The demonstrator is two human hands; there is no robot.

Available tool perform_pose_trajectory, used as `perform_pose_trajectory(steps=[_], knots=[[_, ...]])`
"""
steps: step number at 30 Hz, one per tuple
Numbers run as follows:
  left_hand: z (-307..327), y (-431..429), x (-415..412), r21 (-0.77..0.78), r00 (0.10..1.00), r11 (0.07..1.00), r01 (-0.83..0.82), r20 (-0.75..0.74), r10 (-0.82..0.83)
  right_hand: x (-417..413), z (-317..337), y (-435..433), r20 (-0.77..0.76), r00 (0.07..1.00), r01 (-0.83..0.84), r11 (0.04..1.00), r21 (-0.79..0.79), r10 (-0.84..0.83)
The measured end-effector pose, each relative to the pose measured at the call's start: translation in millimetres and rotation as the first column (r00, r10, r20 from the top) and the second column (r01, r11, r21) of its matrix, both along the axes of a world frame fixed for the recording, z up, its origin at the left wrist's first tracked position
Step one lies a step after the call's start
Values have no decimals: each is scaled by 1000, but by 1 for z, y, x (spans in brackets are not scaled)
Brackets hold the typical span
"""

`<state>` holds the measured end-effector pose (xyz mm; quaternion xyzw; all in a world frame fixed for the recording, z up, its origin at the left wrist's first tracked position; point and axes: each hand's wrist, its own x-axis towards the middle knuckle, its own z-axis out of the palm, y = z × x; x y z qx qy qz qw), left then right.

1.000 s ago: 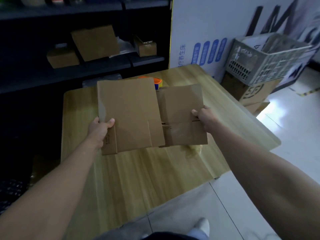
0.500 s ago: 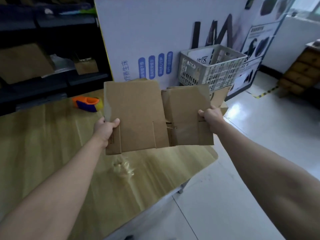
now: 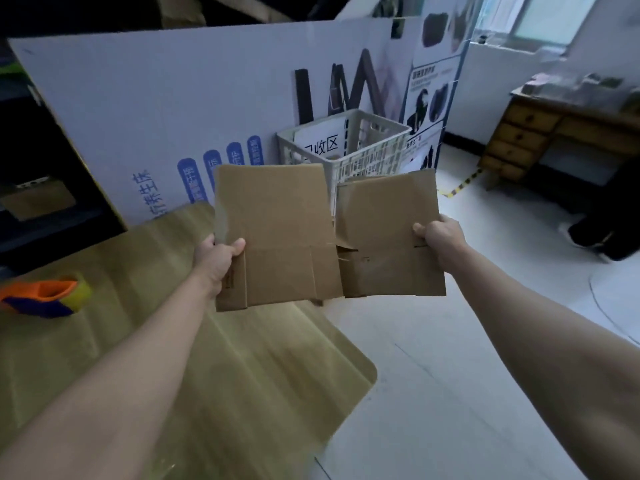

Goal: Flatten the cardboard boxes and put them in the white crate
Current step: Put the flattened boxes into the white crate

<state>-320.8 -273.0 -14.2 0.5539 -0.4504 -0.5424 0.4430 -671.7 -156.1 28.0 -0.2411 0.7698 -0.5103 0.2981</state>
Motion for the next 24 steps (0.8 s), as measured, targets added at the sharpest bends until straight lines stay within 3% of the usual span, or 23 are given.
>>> perform_pose_trajectory(steps=[8, 15, 24], knots=[[12, -65, -126, -14, 998, 1000, 6, 59, -5, -122, 3, -68, 23, 998, -52, 996, -74, 54], [24, -93, -238, -61, 989, 990, -125, 66, 129, -240, 21, -133, 3, 988, -153, 985, -84, 154], [37, -171, -311, -67, 953, 952, -297, 42, 300, -327, 19, -238, 22, 977, -208, 972, -110, 211]])
